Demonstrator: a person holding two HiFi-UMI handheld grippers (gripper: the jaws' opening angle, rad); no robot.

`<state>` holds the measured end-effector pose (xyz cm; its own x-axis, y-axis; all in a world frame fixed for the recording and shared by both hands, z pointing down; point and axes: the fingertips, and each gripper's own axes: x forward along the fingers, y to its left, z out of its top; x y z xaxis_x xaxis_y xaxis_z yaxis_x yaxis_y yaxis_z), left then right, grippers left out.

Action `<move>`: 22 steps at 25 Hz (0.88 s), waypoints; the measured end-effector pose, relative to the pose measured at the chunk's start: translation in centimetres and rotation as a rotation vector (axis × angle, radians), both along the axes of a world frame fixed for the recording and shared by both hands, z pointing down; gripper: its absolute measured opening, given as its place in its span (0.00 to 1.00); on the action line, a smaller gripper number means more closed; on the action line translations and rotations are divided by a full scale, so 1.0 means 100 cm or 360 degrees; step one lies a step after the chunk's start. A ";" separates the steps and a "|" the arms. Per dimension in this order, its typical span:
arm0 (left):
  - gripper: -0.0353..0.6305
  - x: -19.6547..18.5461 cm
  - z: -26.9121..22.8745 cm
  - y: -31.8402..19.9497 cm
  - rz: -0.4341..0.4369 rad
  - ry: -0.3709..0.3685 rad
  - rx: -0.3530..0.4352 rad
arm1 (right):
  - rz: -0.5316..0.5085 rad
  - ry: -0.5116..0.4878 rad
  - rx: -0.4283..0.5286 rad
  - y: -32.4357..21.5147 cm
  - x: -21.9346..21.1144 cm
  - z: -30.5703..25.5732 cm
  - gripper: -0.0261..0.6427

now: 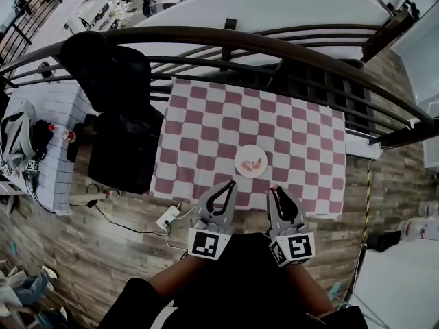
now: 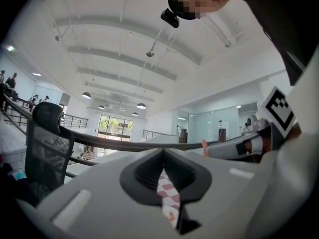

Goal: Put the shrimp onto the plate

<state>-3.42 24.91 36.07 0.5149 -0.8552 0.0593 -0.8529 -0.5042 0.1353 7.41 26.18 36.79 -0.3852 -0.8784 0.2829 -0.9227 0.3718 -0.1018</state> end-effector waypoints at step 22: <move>0.06 0.009 0.045 -0.069 -0.0058 -0.0074 -0.0094 | -0.0031 -0.0018 -0.0282 -0.087 0.013 0.086 0.13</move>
<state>-2.52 18.05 40.53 0.4790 -0.8677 0.1330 -0.8766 -0.4650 0.1238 8.67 17.53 45.42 -0.4057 -0.8076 0.4280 -0.9139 0.3649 -0.1777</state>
